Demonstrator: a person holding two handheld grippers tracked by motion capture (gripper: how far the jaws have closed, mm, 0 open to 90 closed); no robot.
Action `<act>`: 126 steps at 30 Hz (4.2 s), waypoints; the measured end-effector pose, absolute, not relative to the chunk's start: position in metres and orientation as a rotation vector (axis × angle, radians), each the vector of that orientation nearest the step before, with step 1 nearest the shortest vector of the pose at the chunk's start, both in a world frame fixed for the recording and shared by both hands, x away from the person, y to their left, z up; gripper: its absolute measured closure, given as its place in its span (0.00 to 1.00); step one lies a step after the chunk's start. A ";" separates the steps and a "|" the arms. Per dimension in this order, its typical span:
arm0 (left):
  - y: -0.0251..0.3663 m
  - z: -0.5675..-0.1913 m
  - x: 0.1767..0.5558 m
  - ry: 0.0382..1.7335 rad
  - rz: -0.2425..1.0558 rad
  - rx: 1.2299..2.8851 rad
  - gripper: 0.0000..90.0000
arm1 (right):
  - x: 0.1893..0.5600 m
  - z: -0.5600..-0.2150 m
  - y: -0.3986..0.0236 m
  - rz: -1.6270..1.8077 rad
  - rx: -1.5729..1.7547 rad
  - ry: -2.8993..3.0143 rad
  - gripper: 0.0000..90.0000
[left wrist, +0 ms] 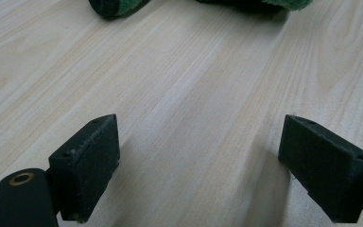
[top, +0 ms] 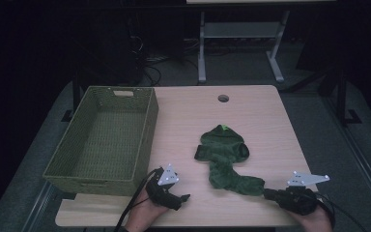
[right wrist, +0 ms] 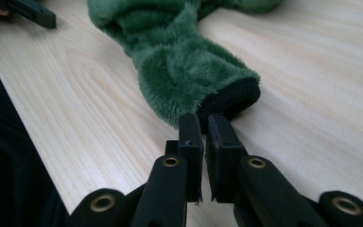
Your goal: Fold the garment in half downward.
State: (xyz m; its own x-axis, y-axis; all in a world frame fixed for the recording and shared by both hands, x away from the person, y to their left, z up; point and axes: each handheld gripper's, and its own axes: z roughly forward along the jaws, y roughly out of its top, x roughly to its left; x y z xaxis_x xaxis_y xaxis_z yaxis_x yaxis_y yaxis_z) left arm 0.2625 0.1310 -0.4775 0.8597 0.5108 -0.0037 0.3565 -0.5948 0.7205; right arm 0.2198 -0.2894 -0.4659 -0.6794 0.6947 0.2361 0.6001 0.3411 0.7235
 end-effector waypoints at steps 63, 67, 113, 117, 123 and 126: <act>0.131 -0.477 0.263 0.619 0.263 2.275 0.14 | 0.315 -0.451 -0.166 1.274 0.881 2.642 1.00; 0.131 -0.477 0.263 0.619 0.262 2.276 0.14 | 0.318 -0.459 -0.164 1.233 0.915 2.693 1.00; 0.087 -0.429 0.318 0.559 0.225 2.246 0.45 | 0.342 -0.413 -0.216 1.258 1.045 2.433 0.63; 0.079 -0.423 0.336 0.565 0.234 2.246 0.51 | 0.350 -0.409 -0.222 1.262 1.062 2.412 0.63; 0.072 -0.418 0.359 0.583 0.264 2.251 0.62 | 0.366 -0.409 -0.226 1.252 1.106 2.377 0.65; 0.068 -0.417 0.372 0.590 0.278 2.257 0.65 | 0.373 -0.410 -0.227 1.246 1.131 2.368 0.65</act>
State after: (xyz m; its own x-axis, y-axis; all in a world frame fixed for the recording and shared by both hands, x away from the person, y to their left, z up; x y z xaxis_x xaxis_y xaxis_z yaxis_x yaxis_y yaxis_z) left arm 0.3720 0.0679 -0.4174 0.8688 0.4949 0.0146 0.3266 -0.5950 0.7344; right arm 0.3733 -0.2267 -0.4105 -0.6735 0.7261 0.1385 0.5253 0.3384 0.7807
